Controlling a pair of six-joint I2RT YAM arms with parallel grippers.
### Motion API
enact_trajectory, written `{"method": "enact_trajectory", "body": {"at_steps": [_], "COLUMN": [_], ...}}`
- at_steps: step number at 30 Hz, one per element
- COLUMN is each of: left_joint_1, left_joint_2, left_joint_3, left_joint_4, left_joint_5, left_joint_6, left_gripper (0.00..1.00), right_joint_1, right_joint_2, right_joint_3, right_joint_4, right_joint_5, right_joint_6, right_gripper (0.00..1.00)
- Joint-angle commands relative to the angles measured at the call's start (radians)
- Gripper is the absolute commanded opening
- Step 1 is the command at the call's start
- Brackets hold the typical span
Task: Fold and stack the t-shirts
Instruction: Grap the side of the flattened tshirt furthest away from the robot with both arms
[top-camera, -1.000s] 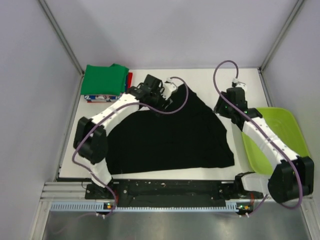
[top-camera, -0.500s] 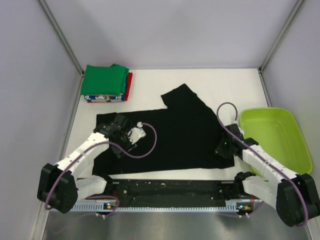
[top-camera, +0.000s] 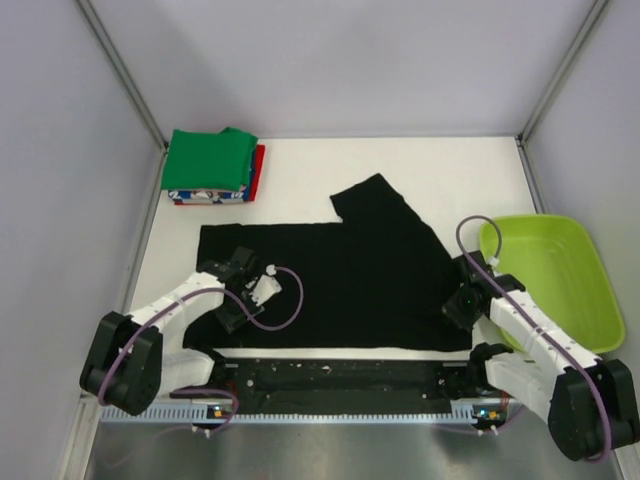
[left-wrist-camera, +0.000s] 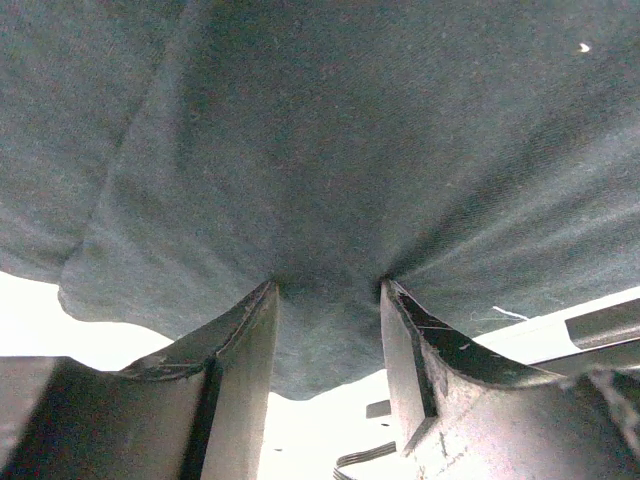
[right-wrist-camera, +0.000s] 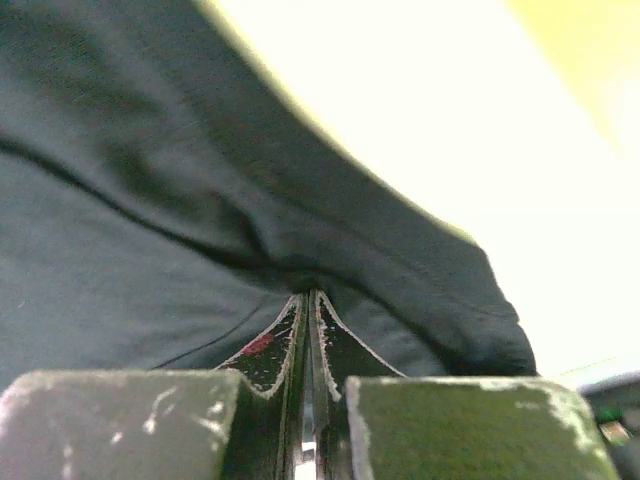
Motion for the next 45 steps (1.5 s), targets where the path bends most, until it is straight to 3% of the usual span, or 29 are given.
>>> {"method": "enact_trajectory", "body": {"at_steps": [1,7,14,16,17,18,19,22,25,29,33,34,41,45], "left_joint_1": [0.019,0.019,0.088,0.195,0.252,0.305,0.370,0.533,0.599,0.610,0.627,0.631,0.636,0.636], "left_joint_2": [0.007,-0.136,-0.245,-0.153,-0.107,-0.049,0.008,0.184,0.310,0.411,0.510,0.536,0.704,0.777], "left_joint_3": [-0.027,0.089,0.332,0.430,0.465,0.509,0.551,0.683,0.744,0.755,0.784,0.795,0.884,0.927], "left_joint_4": [0.013,-0.117,-0.168,-0.113,-0.090,-0.075,-0.065,-0.028,0.053,0.182,0.238,0.243,0.234,0.228], "left_joint_5": [-0.093,0.007,0.060,0.088,0.109,0.164,0.210,0.316,0.401,0.386,0.386,0.396,0.427,0.421], "left_joint_6": [0.009,0.009,0.000,0.000,-0.009,-0.023,-0.038,-0.130,-0.216,-0.284,-0.322,-0.324,-0.330,-0.307], "left_gripper": [0.50,0.55,0.81,0.83,0.83,0.81,0.78,0.70,0.66,0.66,0.66,0.66,0.66,0.66], "right_joint_1": [-0.083,-0.077,0.113,0.113,0.113,0.113,0.113,0.112,0.098,0.049,0.043,0.041,0.027,0.020], "right_joint_2": [-0.038,-0.051,-0.109,-0.071,-0.054,-0.029,0.000,0.160,0.393,0.752,1.024,1.088,1.432,1.509], "right_joint_3": [0.019,0.109,0.450,0.573,0.591,0.602,0.617,0.730,0.923,1.154,1.361,1.408,1.725,1.760], "right_joint_4": [-0.280,-0.365,-0.304,-0.138,-0.048,0.029,0.107,0.215,0.217,0.203,0.165,0.152,0.158,0.165], "right_joint_5": [0.013,-0.011,0.098,0.077,0.057,0.045,0.046,0.080,0.010,-0.095,-0.031,-0.018,0.054,0.064], "right_joint_6": [0.061,0.006,-0.170,-0.314,-0.391,-0.457,-0.546,-0.663,-0.741,-0.761,-0.790,-0.797,-0.804,-0.760], "right_gripper": [0.00,0.00,0.00,0.28,0.47,0.67,0.97,0.99,0.99,0.97,0.96,0.90,0.78,0.75]}}
